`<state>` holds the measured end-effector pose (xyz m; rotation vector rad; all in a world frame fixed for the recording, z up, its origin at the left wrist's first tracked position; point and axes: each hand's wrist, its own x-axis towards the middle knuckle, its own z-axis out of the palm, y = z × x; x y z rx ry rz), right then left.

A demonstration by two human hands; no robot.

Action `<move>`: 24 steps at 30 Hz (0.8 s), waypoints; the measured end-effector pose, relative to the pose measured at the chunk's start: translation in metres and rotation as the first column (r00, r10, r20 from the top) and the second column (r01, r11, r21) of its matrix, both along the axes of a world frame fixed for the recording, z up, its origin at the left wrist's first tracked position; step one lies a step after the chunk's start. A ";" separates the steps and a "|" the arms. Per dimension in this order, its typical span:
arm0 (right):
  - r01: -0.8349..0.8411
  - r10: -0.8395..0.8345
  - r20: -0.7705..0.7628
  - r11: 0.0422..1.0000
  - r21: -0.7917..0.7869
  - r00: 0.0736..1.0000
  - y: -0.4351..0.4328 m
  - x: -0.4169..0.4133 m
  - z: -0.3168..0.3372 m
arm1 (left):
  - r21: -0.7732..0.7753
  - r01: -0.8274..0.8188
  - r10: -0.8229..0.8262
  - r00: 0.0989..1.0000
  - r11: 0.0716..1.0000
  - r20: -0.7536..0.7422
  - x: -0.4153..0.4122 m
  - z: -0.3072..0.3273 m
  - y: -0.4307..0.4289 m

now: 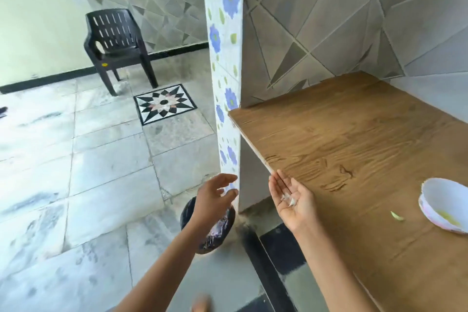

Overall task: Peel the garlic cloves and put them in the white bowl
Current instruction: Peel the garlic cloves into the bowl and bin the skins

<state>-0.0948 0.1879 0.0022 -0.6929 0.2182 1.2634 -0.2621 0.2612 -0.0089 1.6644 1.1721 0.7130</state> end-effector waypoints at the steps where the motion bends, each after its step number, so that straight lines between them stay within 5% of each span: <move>1: -0.021 0.020 -0.004 1.000 -0.014 1.000 0.016 -0.010 -0.004 | -0.012 -0.018 0.018 1.000 1.000 -0.007 -0.011 -0.004 0.011; 11: -0.072 0.061 -0.065 0.980 -0.187 0.996 0.176 -0.095 -0.106 | -0.082 -0.055 0.039 0.982 0.995 -0.187 -0.082 -0.086 0.147; 24: -0.180 0.208 -0.024 0.777 -0.604 0.978 0.311 -0.102 -0.440 | -0.306 -0.048 -0.069 0.930 0.951 -0.360 -0.078 -0.438 0.268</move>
